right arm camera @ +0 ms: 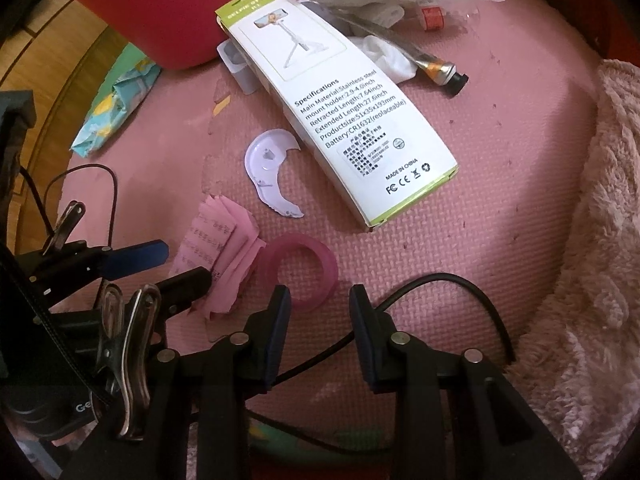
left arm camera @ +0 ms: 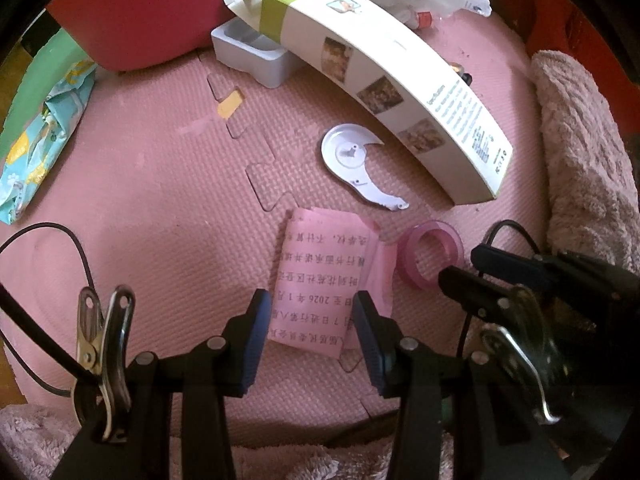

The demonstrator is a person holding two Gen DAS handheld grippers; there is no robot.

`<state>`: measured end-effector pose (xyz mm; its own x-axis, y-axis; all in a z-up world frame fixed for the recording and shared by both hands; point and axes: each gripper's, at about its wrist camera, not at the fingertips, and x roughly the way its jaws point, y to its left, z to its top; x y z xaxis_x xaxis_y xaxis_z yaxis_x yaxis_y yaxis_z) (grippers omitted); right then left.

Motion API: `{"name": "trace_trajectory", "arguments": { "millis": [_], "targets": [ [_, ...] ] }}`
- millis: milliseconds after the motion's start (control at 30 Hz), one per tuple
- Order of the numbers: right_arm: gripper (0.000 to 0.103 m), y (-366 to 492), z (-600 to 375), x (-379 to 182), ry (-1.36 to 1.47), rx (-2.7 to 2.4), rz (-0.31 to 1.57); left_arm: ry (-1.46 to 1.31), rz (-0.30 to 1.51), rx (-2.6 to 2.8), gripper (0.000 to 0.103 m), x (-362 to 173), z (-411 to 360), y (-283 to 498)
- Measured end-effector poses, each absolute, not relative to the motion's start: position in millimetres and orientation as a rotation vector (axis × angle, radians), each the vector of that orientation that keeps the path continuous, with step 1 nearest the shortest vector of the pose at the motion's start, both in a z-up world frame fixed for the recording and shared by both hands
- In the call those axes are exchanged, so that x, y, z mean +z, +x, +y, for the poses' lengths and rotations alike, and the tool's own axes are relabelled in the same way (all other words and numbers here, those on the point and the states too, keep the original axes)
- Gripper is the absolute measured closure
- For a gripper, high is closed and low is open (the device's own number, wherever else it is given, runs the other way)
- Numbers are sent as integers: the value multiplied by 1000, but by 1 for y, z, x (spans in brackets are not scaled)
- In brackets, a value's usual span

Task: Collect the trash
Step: 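Close the right tool on the pink tape ring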

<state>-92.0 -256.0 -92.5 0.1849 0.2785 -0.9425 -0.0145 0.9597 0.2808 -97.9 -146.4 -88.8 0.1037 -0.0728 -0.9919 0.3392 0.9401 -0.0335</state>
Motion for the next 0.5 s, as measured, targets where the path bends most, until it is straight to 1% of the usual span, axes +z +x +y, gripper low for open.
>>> {"name": "trace_trajectory", "arguments": {
  "millis": [433,500],
  "targets": [
    [71,-91,-260,-97,247,210,1373,234,1437,-309,58,-91,-152,-95],
    [75,-91,-260,-97,255,214,1372,228,1437,-311,58,-92,-152,-95]
  ]
}}
